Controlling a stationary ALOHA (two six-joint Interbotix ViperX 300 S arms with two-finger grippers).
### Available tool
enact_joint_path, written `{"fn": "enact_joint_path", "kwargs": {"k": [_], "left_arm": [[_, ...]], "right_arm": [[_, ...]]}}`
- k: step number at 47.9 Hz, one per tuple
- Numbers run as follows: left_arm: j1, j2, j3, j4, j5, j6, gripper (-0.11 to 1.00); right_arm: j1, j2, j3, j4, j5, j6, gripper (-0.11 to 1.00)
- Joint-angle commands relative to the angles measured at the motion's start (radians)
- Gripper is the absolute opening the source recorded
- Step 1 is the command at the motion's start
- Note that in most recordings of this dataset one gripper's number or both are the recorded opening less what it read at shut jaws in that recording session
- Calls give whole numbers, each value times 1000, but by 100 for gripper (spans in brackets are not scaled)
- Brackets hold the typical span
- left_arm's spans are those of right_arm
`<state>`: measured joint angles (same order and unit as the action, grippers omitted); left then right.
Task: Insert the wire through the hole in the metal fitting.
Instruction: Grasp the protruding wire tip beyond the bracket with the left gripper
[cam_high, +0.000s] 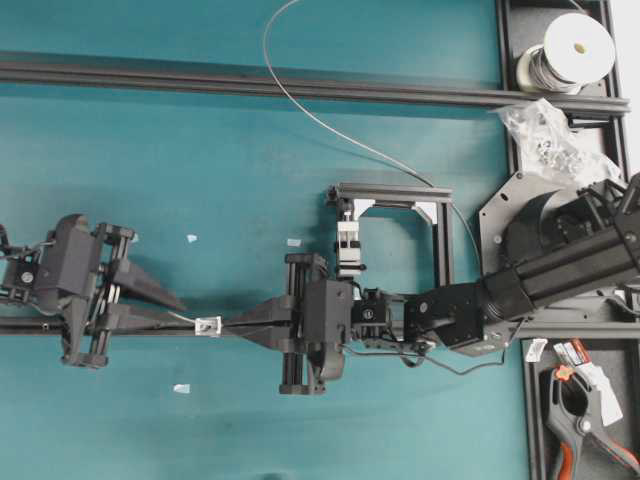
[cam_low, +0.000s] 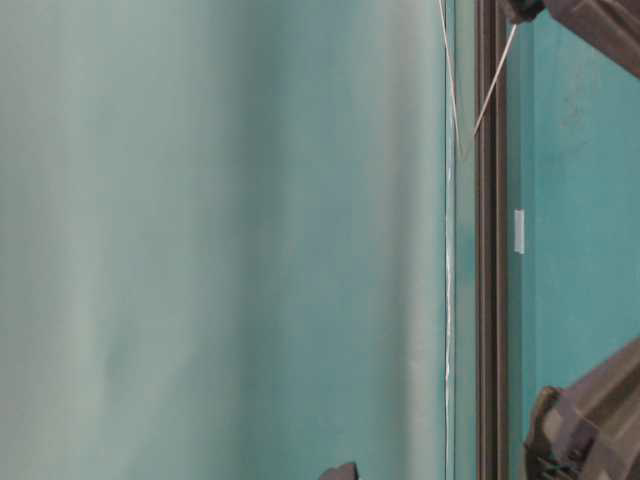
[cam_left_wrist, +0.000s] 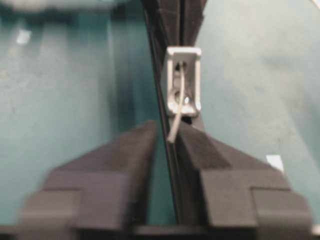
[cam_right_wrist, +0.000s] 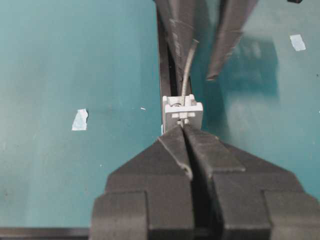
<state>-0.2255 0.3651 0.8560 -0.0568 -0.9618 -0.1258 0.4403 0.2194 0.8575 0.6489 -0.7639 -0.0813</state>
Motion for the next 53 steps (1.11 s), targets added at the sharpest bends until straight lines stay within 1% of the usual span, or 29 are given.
{"fn": "enact_joint_path", "kwargs": {"k": [1,12,37,40,43,46,47,49,53], "left_arm": [[5,-29,-15,-3,11,0,-9],[5,-55,-3,-3,15,0,-11],[5,-51,-2,-3,20,0,-11],[5,-51,0,-3,23,0,-11],[5,-51,-2,-3,26,0,-11],[5,-51,-2,-3,29,0,-11],[5,-52,0,-3,31,0,-11],[5,-54,2,-3,32,0,-11],[5,-63,14,-3,41,-2,-11]], "right_arm": [[-2,-12,-12,-2,-6,0,0],[-2,-12,-11,-2,-8,5,0],[-2,-12,-14,-2,-5,14,0],[-2,-12,-18,-2,-3,14,8],[-2,-12,-20,-2,-3,14,21],[-2,-12,-20,-2,-3,14,38],[-2,-12,-18,-2,-3,14,47],[-2,-14,-17,-2,-3,14,59],[-2,-21,-14,-2,5,14,82]]}}
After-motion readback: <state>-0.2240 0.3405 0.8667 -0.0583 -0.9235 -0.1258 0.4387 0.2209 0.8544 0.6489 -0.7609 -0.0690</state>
